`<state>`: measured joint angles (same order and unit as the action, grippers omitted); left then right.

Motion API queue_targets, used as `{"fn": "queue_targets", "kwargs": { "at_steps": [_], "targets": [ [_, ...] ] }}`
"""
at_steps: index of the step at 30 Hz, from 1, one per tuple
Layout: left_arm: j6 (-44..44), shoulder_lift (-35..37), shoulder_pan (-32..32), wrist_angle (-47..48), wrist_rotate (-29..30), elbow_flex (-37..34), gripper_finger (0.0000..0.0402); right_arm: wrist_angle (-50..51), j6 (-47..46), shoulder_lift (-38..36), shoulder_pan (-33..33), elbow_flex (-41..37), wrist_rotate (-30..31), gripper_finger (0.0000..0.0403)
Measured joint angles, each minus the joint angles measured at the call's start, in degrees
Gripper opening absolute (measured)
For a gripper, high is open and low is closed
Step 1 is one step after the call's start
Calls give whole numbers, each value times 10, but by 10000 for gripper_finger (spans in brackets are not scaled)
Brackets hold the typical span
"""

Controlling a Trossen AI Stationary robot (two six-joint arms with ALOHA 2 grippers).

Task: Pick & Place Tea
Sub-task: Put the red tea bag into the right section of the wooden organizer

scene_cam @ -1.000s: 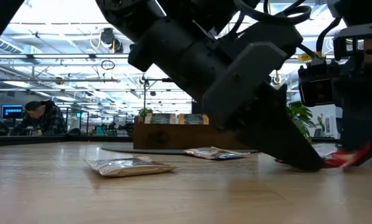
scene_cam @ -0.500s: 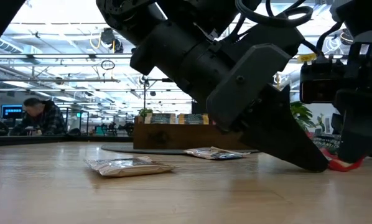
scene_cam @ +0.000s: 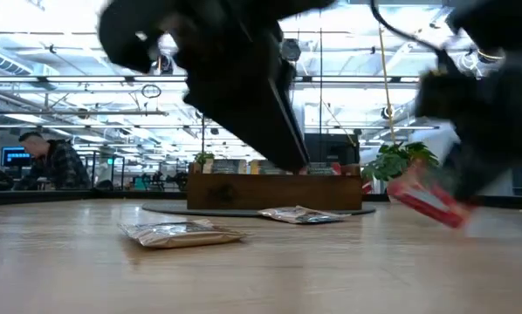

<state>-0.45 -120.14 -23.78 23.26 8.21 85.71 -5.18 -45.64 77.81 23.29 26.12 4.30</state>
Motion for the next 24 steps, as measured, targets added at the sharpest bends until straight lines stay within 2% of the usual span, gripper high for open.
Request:
{"fn": "queue_targets", "kwargs": {
  "at_steps": [3, 6, 10, 17, 24],
  "targets": [
    [-15, 13, -26, 48, 56, 1, 88, 134, 61, -42, -28, 69, 19, 0],
    [-40, 20, -49, 92, 100, 0, 88, 272, 145, -51, -58, 146, 54, 0],
    [-75, 21, -72, 125, 139, 0, 88, 347, 272, -39, -99, 251, 92, 0],
    [-120, 21, -99, 111, 171, -26, 88, 500, 410, 58, -194, 413, 94, 0],
    [-145, 21, -116, 119, 183, -40, 88, 586, 486, 174, -243, 501, 91, 0]
  ]
}}
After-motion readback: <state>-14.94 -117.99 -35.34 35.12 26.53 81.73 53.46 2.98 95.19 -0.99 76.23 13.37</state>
